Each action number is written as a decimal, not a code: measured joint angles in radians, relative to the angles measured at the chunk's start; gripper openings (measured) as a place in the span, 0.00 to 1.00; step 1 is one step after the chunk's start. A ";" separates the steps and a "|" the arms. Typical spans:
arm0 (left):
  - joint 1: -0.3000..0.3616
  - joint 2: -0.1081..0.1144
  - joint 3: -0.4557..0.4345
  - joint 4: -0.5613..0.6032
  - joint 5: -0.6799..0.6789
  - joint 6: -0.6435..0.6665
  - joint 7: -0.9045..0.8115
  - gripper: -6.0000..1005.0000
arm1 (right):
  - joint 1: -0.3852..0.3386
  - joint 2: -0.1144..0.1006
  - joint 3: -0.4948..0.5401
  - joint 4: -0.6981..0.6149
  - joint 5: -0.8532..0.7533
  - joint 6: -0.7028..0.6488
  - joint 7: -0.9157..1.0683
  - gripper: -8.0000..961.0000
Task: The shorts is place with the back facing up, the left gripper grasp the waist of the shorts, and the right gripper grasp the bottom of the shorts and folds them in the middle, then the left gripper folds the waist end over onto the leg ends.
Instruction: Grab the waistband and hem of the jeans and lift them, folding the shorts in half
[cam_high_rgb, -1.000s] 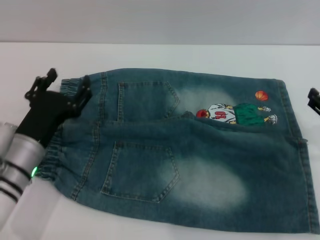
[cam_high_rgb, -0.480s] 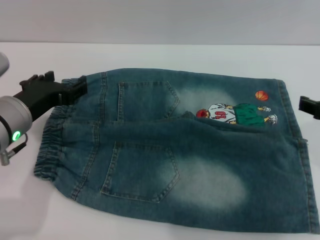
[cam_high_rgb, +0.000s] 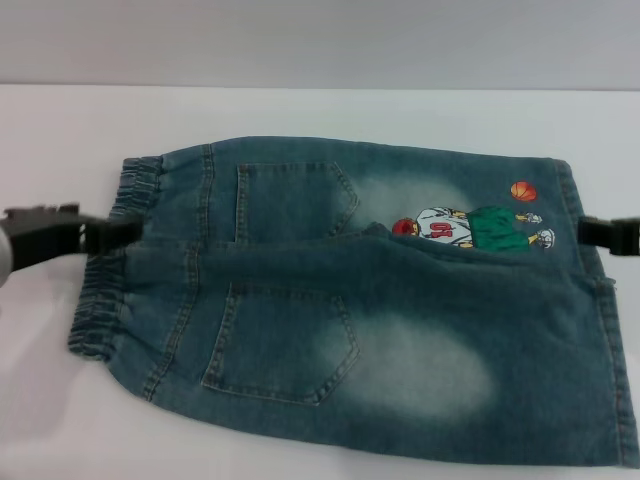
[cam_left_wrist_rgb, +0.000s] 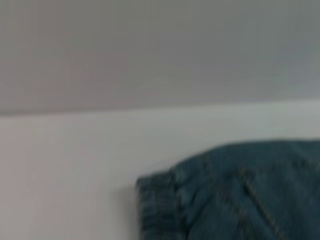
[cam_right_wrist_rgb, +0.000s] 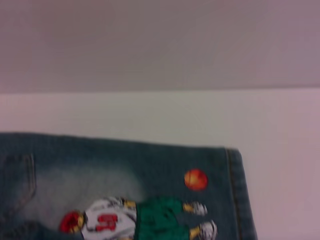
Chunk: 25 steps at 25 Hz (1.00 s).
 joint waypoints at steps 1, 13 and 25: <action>-0.002 0.000 -0.017 -0.005 0.004 -0.041 0.000 0.78 | -0.002 0.002 0.000 0.000 -0.001 -0.011 0.002 0.78; -0.068 -0.004 -0.078 -0.066 0.109 -0.394 -0.102 0.78 | 0.002 0.005 0.018 -0.003 -0.016 -0.072 0.017 0.78; -0.080 -0.005 -0.012 -0.026 0.197 -0.452 -0.181 0.78 | 0.001 0.003 0.006 -0.011 -0.034 -0.070 0.012 0.78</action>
